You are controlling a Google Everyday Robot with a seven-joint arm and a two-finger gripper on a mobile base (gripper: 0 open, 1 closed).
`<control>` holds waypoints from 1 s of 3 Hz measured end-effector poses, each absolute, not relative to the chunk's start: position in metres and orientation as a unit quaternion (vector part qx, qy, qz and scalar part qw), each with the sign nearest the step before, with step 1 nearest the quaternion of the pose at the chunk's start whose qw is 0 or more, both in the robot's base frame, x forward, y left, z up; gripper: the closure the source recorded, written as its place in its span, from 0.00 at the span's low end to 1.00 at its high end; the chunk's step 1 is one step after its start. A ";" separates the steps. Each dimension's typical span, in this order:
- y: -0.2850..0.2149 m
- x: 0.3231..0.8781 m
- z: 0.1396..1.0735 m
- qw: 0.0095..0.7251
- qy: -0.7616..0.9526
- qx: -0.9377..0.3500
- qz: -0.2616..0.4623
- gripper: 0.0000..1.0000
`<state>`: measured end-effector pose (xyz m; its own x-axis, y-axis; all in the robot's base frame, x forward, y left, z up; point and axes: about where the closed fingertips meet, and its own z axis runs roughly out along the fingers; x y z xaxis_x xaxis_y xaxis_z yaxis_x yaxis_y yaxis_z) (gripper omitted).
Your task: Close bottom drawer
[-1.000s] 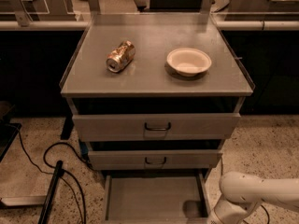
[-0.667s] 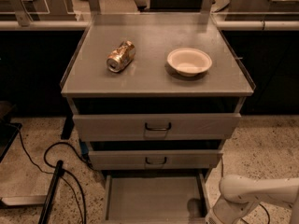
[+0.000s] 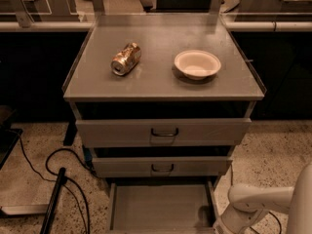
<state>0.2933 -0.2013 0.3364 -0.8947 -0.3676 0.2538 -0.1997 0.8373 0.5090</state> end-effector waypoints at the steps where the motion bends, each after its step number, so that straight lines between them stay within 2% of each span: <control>1: -0.205 0.297 0.307 0.179 -0.946 0.110 -0.246 1.00; 3: -0.218 0.328 0.250 0.161 -0.962 0.012 -0.222 1.00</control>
Offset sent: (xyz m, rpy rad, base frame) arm 0.0475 -0.0247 -0.1092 -0.1083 0.0421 -0.3528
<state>0.3283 -0.2176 0.2496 -0.9480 -0.0950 0.3038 0.0476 0.9014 0.4304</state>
